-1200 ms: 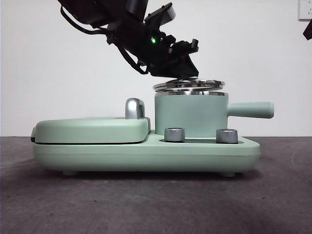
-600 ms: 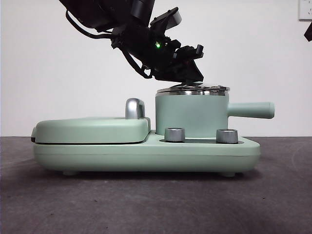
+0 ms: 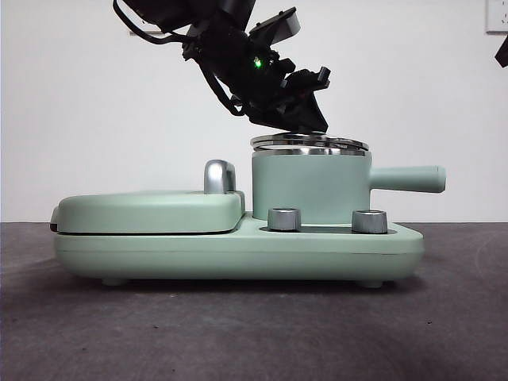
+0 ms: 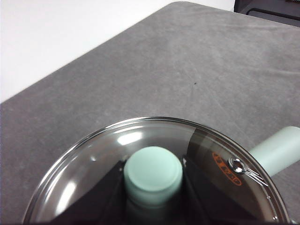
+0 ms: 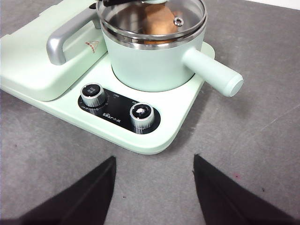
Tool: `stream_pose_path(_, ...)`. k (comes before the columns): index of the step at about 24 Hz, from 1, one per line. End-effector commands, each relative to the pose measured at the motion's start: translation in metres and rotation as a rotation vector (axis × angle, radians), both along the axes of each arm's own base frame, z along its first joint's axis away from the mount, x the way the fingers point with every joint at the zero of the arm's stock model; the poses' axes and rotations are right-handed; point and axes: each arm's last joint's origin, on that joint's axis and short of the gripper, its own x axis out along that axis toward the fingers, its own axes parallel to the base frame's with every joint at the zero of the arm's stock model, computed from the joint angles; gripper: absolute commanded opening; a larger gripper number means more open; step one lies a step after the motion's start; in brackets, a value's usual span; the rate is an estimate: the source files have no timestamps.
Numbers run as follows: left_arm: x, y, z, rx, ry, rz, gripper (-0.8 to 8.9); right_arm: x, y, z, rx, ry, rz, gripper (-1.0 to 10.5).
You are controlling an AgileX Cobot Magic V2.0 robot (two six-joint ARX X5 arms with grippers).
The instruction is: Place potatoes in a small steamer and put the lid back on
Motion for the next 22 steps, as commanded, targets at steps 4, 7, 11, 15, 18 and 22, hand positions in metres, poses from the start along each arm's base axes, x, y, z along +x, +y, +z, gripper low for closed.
stream_pose_path(4, 0.0053, -0.0059, 0.0037, -0.008, -0.036, -0.005, 0.1, 0.0001, 0.0006, 0.0009, 0.003, 0.004, 0.001, 2.5)
stream_pose_path(7, 0.0057, -0.0079, 0.0015, -0.011, -0.037, -0.009, 0.1, -0.0003, 0.0004, 0.0002, -0.001, 0.011, 0.001, 2.5)
stream_pose_path(11, 0.0065, -0.0093, 0.0021, -0.055, -0.021, 0.001, 0.1, -0.0006, 0.0003, -0.0004, -0.004, 0.018, 0.001, 2.5)
stream_pose_path(15, 0.0078, -0.01, 0.0074, -0.12, -0.031, 0.015, 0.1, -0.0006, 0.0002, -0.0004, -0.004, 0.018, 0.001, 2.5)
stream_pose_path(18, 0.0086, -0.0086, 0.0064, -0.116, -0.02, 0.02, 0.1, -0.0006, 0.0003, -0.0005, -0.004, 0.018, 0.001, 2.5)
stream_pose_path(22, 0.0083, -0.0068, 0.0018, -0.089, 0.018, 0.018, 0.1, -0.0006, 0.0003, -0.0005, -0.004, 0.019, 0.001, 2.5)
